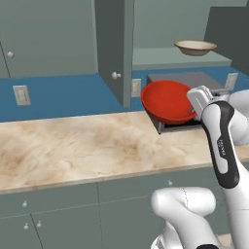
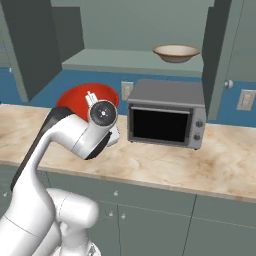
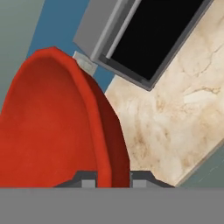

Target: Pick up the bowls from the cabinet and place each bowl in front of a stool on the dining counter.

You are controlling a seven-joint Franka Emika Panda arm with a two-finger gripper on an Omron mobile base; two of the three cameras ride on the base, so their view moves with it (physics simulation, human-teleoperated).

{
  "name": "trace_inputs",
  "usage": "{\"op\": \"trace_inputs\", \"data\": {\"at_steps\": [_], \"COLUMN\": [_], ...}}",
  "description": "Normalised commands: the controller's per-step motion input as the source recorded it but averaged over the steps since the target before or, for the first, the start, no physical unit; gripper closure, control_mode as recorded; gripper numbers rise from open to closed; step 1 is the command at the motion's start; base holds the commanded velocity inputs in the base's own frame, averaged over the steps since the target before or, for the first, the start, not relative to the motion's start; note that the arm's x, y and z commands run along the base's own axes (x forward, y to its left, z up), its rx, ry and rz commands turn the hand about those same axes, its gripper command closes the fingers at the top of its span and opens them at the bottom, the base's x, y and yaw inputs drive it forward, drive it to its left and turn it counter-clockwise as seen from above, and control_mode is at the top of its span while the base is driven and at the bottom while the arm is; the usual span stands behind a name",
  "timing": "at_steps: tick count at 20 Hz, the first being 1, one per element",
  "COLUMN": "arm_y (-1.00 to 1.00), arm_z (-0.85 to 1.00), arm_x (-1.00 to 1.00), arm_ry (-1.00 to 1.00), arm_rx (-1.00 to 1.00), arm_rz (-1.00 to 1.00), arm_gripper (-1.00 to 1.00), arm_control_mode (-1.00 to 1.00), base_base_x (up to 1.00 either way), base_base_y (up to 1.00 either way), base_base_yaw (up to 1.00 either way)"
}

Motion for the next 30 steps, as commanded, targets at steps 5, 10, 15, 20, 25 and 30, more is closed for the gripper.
{"op": "trace_inputs", "data": {"at_steps": [5,10,15,20,25,30], "arm_y": [0.0,0.0,0.0,0.0,0.0,0.0], "arm_z": [0.0,0.0,0.0,0.0,0.0,0.0], "arm_x": [0.0,0.0,0.0,0.0,0.0,0.0], "arm_ry": [0.0,0.0,0.0,0.0,0.0,0.0], "arm_rx": [0.0,0.0,0.0,0.0,0.0,0.0], "arm_rz": [0.0,0.0,0.0,0.0,0.0,0.0], "arm_gripper": [1.0,1.0,1.0,1.0,1.0,1.0], "arm_control_mode": [1.0,1.0,1.0,1.0,1.0,1.0], "base_base_x": [-0.45,-0.4,-0.34,-0.15,-0.04,0.0], "base_base_y": [0.0,0.0,-0.01,-0.01,0.0,0.0], "base_base_yaw": [0.06,0.08,0.14,0.34,0.48,0.54]}}
